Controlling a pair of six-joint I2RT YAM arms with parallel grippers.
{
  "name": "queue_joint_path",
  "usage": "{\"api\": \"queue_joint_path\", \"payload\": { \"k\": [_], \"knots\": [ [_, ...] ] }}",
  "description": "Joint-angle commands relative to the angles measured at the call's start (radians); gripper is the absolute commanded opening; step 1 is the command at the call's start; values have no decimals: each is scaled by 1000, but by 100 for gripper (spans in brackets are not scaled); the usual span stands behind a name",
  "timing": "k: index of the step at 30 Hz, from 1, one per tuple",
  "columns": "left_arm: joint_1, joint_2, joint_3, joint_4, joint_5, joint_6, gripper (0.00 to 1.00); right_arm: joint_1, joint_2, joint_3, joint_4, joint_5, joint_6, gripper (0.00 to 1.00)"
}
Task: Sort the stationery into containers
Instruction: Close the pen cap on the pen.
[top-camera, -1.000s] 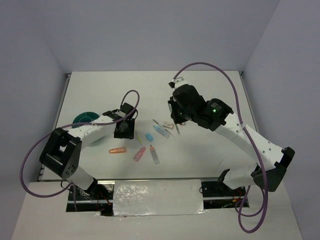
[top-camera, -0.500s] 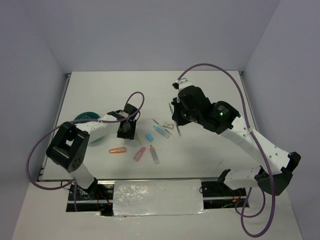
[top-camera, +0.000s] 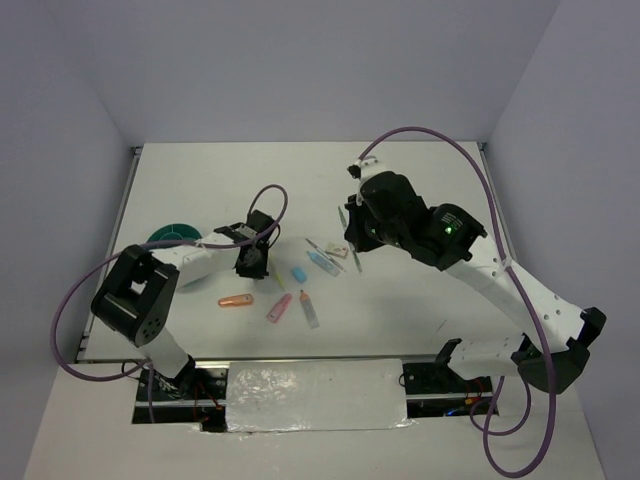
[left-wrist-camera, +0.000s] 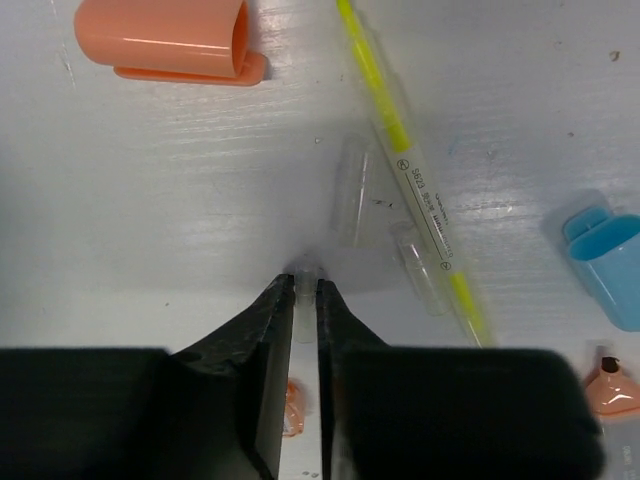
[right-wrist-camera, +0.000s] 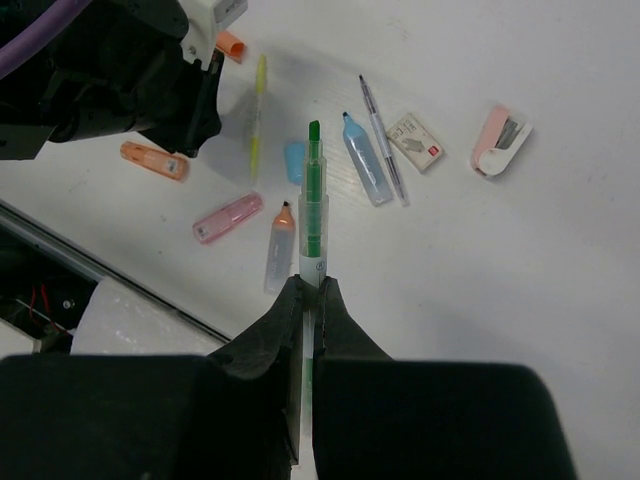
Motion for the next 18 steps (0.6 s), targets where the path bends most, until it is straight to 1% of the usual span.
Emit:
{"api": "queue_joint_path", "payload": {
  "k": [1,3,4,6,7,9,10,11,12,13,14,15,16,17,18],
  "knots": [
    [-4,27,-64,-17,12,-53,21,2,-37,7,27,-8,14,0],
    [-4,13,-84,-15,17,-70,14,2,-42,2,36,-24,23,0],
    [-4,7,-91,-19,25,-85,8,2,-43,0,42,-34,27,0],
    [-3,-31,-87,-41,34,-97,0,2,-62,-26,79,-70,45,0],
    [-4,-50,-67,-57,38,-111,0,4,-69,-58,116,-84,57,0],
    [-3,-139,-35,-107,48,-125,0,0,-95,-105,168,-153,92,0],
    [-3,-173,11,-120,54,-140,0,-1,-105,-165,230,-184,109,0],
    [-4,-246,36,-130,69,-149,0,0,-126,-196,266,-214,144,0],
    [-4,-286,59,-126,80,-160,0,0,-138,-232,309,-281,166,0],
    [-4,-323,97,-111,89,-178,0,0,-154,-303,394,-303,194,0],
    [-3,-364,109,-92,113,-191,0,0,-196,-344,447,-320,261,0],
    [-3,-447,111,-22,136,-221,0,0,-224,-451,516,-372,298,0],
    [-1,-485,103,27,163,-238,0,4,-253,-511,683,-406,339,0],
    [-3,-527,93,81,210,-255,0,2,-281,-562,764,-437,415,0],
    [-3,-602,71,174,227,-301,0,2,-313,-629,827,-460,444,0]
  ]
}}
